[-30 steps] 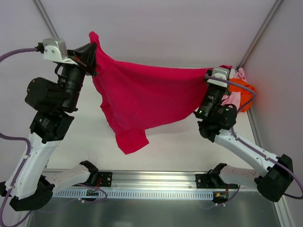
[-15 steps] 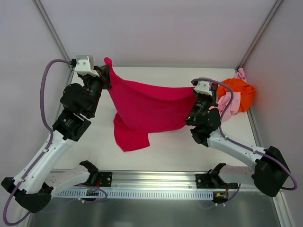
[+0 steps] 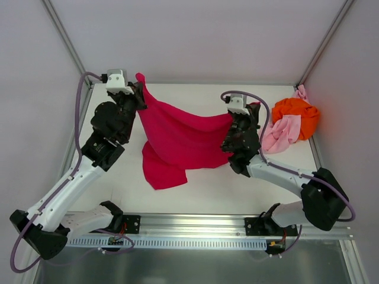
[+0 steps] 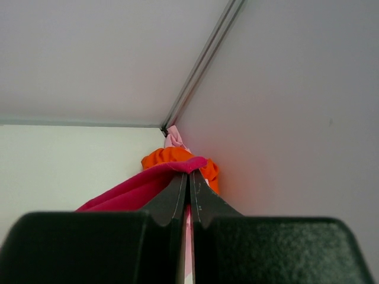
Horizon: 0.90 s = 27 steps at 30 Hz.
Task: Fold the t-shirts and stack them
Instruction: Flatten out the tshirt
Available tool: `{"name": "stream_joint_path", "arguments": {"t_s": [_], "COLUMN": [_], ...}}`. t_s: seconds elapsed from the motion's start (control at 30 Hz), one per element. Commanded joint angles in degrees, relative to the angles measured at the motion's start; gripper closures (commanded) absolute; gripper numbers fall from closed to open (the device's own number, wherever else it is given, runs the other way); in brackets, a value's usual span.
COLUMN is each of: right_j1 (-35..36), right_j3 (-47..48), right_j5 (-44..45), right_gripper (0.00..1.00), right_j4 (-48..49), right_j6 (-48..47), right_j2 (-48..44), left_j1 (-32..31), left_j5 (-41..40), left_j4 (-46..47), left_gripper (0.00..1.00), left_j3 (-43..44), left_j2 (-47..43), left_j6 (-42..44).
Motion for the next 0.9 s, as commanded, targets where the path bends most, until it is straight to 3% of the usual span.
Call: {"name": "stream_joint_path", "arguments": {"t_s": [0.0,0.07,0.1,0.2,0.37,0.53,0.73,0.8,0.87], "right_j1": [-1.6,-3.79,-4.68,-8.11,-15.91,-21.47,-24.9,-25.52,-25.25], "right_j3": [10.04,15.34,18.24,31.77,53.45,61.75,65.37,64.42,60.74], "right_j5": [-0.97,-1.59,-3.43,-8.09,-18.01,-24.18,-19.71,-16.82,-15.05], "right_gripper": [0.99,0.99,0.99,0.99,0.99,0.99,0.99,0.99,0.99], "right_j4": [-2.37,-11.23,-23.19,-46.18,-71.44,-79.64,-77.28,-73.87,-61.19], "right_j6": [6.0,10.49,16.86,30.24,45.9,52.95,51.99,49.9,43.08], "right_j2": [4.52,7.96,9.54,16.39,28.09,33.98,40.58,42.25,42.52], "left_j1": [-0.7,-0.61,-0.61,0.18,7.63,11.43,15.64,17.4,18.89], "left_j5": [-2.16,-3.12,-3.39,-2.96,3.11,4.09,2.15,1.97,2.84], "left_j4": [7.05,6.53,6.44,6.26,2.57,0.99,0.28,0.2,-1.38], "left_gripper": [1.0,1.0,1.0,1.0,1.0,1.0,1.0,1.0,1.0], "left_j3": [1.96,4.43,5.75,12.41,21.22,29.91,36.87,39.5,42.48], "left_j2": [3.92,9.7,11.74,19.92,33.7,42.16,50.17,52.28,54.39], "left_j6": [1.45,2.34,3.21,3.31,-3.71,-6.88,-6.71,-6.27,-7.66]}}
